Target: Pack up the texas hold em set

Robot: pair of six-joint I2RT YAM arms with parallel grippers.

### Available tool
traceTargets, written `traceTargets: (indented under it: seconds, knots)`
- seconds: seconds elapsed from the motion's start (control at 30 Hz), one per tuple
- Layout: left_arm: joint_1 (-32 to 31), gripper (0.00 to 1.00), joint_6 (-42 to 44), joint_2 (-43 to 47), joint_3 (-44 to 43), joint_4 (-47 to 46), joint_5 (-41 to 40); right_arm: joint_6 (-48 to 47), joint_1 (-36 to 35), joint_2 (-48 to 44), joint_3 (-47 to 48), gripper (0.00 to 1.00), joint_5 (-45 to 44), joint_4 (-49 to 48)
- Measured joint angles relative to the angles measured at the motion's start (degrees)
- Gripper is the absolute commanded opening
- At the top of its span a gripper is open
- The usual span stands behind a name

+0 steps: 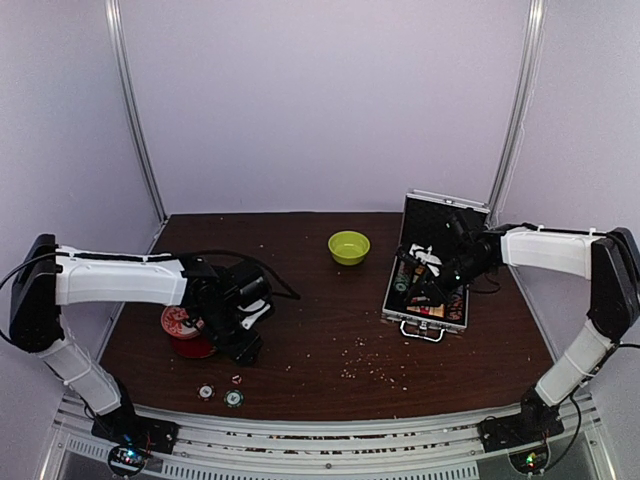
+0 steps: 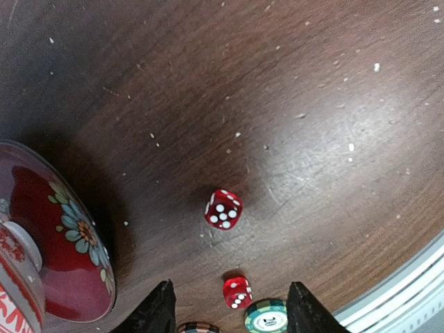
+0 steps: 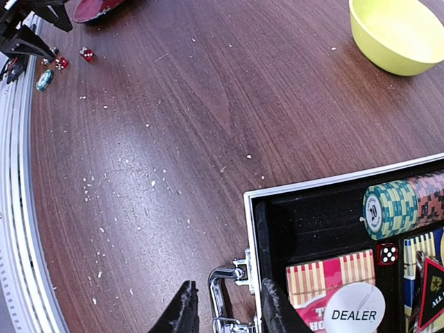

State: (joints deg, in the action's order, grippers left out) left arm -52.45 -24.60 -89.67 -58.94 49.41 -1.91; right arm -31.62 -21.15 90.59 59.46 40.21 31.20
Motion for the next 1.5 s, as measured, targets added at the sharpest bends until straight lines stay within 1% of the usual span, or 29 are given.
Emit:
traceTargets:
  seconds: [0.1, 0.43, 0.6, 0.7, 0.8, 1.0, 1.23, 1.37, 1.5]
  knots:
    - [0.0, 0.51, -0.2, -1.7, 0.1, -0.7, -0.3, -0.4, 0.0, 0.2, 0.0, 0.32, 0.4, 0.0]
    - [0.0, 0.48, 1.7, -5.7, -0.1, -6.1, -1.3, -1.4, 0.0, 0.9, 0.0, 0.32, 0.5, 0.2]
    - [0.0, 0.44, 3.3, -7.3, -0.1, -8.0, -1.7, -1.5, 0.0, 1.2, 0.0, 0.32, 0.5, 0.3]
    - [0.0, 0.41, 4.0, -8.5, -0.1, -8.7, -1.7, -1.5, 0.0, 1.4, 0.0, 0.32, 0.5, 0.3]
    - [0.0, 0.32, 4.6, -8.9, -0.1, -9.0, -1.7, -1.5, 0.0, 1.6, 0.0, 0.31, 0.5, 0.4]
    - [0.0, 0.21, 5.1, -9.0, -0.1, -9.1, -1.5, -1.5, 0.0, 2.4, 0.1, 0.31, 0.5, 0.7]
    - [0.0, 0.18, 5.2, -9.6, -0.1, -9.1, -1.2, -1.5, 0.0, 2.7, 0.1, 0.31, 0.5, 1.0]
    - [0.0, 0.13, 5.2, -10.1, -0.1, -9.1, -0.7, -1.5, 0.0, 2.9, 0.1, 0.31, 0.5, 1.4]
    - [-0.3, 0.11, 5.2, -10.8, -1.3, -8.8, -0.5, -1.6, 0.0, 3.0, 0.3, 0.30, 0.6, 1.8]
